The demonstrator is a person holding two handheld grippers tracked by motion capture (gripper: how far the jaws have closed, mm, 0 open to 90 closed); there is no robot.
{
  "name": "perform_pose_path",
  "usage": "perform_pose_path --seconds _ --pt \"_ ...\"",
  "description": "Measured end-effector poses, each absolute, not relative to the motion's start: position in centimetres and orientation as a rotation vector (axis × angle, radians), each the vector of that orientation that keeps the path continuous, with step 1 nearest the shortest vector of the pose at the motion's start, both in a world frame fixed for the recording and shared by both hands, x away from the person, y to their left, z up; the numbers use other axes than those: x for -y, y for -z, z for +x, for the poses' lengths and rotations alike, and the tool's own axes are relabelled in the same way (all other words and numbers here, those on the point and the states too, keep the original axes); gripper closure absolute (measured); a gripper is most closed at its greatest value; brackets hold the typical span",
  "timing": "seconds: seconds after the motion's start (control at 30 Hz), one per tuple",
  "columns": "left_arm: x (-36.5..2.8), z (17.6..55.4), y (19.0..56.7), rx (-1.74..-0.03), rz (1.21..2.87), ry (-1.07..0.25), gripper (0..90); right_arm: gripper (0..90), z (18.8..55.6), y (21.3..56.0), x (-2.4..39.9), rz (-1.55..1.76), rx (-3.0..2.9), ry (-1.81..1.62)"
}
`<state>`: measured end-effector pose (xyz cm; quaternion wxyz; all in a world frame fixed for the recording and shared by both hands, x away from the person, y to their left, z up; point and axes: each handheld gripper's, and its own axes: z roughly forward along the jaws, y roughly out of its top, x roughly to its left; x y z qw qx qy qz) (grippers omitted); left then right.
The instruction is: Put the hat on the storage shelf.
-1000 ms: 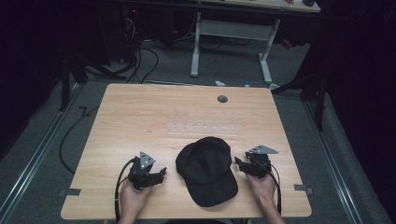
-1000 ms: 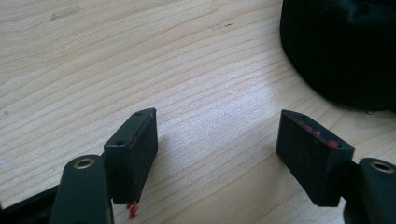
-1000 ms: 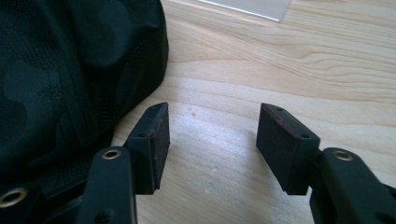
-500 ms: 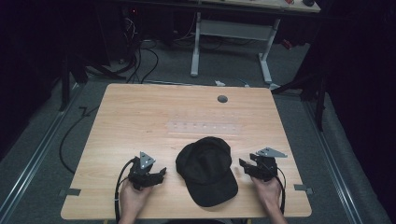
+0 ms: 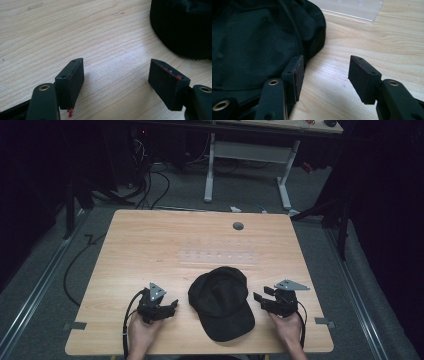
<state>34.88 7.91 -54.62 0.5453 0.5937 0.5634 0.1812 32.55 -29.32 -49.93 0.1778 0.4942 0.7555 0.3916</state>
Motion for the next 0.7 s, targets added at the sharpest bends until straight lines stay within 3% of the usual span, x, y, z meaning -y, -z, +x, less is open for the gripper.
perform_pose_path --seconds 0.7 --pt "-7.9 34.9 54.6 -1.337 1.406 -0.427 28.6 51.7 34.0 48.5 26.9 1.34 -2.197 -1.172"
